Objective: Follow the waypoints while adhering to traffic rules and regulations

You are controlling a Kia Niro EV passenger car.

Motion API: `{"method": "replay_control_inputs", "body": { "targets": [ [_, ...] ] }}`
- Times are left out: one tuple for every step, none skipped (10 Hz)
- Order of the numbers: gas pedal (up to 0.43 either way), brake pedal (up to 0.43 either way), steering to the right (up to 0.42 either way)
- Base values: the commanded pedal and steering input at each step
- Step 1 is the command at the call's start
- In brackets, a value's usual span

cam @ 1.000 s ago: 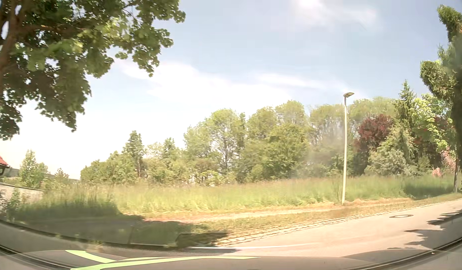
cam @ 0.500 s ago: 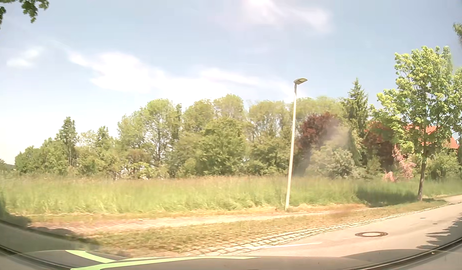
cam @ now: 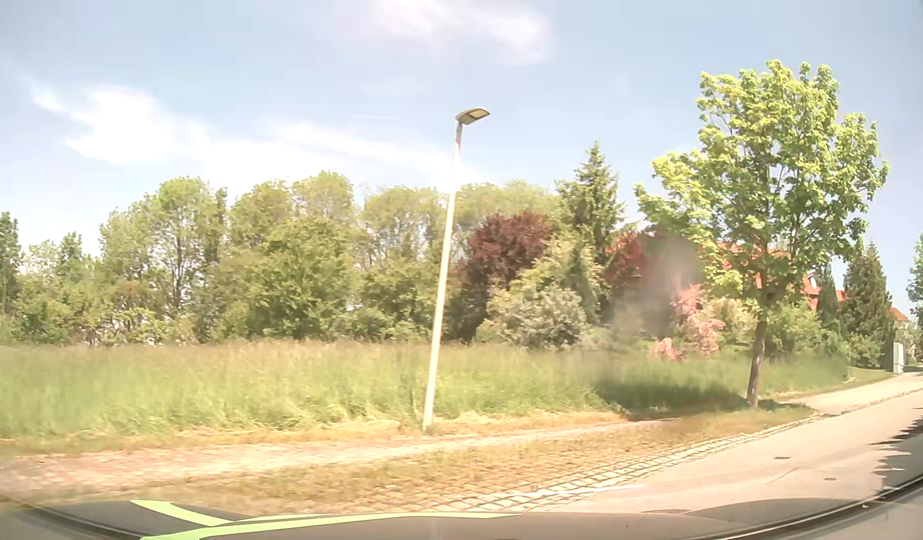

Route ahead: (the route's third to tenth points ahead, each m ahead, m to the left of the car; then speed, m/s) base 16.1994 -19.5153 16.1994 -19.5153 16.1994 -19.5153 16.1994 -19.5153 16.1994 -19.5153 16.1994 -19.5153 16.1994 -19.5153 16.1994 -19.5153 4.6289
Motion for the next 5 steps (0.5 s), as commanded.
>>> {"method": "replay_control_inputs", "body": {
  "targets": [
    [0.228,0.000,0.412],
    [0.248,0.000,0.414],
    [0.248,0.000,0.415],
    [0.248,0.000,0.416],
    [0.248,0.000,0.416]
  ]
}}
